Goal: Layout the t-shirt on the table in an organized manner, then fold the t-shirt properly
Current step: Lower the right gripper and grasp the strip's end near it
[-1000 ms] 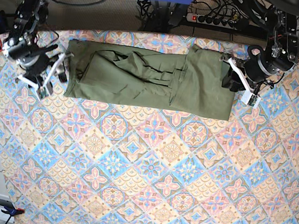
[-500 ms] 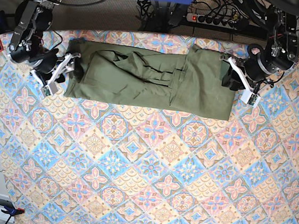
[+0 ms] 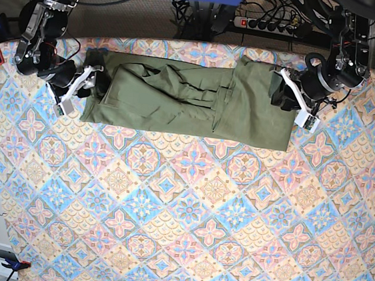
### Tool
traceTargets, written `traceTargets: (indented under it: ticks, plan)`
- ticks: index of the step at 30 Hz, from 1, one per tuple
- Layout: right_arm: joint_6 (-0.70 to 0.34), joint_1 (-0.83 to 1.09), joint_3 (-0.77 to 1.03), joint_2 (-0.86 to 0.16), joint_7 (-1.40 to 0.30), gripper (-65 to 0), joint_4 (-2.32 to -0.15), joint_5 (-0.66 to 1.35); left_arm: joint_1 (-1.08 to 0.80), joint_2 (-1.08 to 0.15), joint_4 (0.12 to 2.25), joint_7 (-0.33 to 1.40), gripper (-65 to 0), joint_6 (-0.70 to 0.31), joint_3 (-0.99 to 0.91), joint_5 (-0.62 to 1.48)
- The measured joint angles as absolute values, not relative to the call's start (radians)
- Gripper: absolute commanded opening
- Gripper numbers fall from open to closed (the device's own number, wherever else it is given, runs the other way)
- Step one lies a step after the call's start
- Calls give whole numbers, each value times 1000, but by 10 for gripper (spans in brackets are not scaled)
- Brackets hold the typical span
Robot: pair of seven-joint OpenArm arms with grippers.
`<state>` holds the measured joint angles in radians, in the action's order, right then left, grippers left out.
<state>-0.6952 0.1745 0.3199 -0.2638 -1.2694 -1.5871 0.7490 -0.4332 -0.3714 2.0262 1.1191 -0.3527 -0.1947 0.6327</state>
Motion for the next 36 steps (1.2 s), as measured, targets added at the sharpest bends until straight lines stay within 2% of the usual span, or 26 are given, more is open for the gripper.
traceTargets:
  ticks: [3, 9, 17, 21, 27, 31, 36]
  plan:
    - [-696, 175, 324, -263, -1269, -245, -1587, 749, -445, -371, 2026, 1116, -488, -353, -195, 633]
    - [-694, 184, 470, -267, -1283, -245, -1608, 743, -447, -371, 2026, 1118, -488, -353, -195, 630]
    - [-695, 248, 472, -263, -1277, -242, -1857, 814, -447, -371, 2026, 1118, -488, -353, -194, 630]
    - [-696, 269, 471, -260, -1287, -241, -1859, 830, -446, -371, 2026, 1118, -488, -353, -194, 630]
    - [-696, 257, 465, -231, -1283, -189, -1856, 841, -446, -371, 2026, 1118, -488, -353, -194, 630]
    - [-695, 255, 439, -226, -1280, -190, -1828, 835, -446, -371, 2026, 1118, -488, -353, -194, 630]
    - [-696, 213, 431, -173, -1268, -190, -1777, 801, -446, -372, 2026, 1118, -488, -353, -194, 629]
